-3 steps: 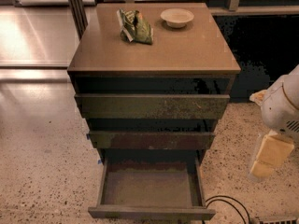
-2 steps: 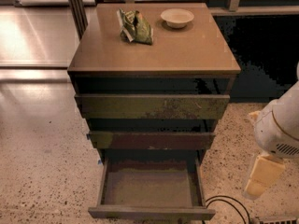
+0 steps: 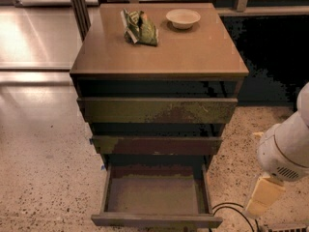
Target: Close bottom drawer
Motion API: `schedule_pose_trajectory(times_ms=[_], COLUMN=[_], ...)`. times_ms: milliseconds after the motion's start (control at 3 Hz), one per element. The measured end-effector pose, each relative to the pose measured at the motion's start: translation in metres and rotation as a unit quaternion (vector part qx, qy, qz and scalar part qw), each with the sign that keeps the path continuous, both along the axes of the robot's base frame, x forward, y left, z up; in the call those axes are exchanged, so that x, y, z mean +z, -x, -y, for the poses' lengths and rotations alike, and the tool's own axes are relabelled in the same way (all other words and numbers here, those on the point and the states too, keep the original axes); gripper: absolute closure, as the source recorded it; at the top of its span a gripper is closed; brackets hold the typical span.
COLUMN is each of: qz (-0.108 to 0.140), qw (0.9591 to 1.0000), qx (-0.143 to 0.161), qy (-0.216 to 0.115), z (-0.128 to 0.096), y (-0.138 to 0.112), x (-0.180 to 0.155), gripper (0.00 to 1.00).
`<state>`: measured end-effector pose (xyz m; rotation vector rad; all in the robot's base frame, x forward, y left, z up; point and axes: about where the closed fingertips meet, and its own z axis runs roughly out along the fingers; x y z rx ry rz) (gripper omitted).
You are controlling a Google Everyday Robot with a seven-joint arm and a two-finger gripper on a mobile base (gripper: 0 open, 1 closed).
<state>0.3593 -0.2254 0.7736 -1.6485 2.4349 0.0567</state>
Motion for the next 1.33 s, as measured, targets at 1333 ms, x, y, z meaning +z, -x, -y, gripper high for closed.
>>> schedule_pose_trajectory(times_ms=[1333], qz=[-0.085], qw=[0.9944], qx=[0.011], qy=[-0.062], z=[-0.047], y=[0.013], x=[-0.168], gripper=[0.00])
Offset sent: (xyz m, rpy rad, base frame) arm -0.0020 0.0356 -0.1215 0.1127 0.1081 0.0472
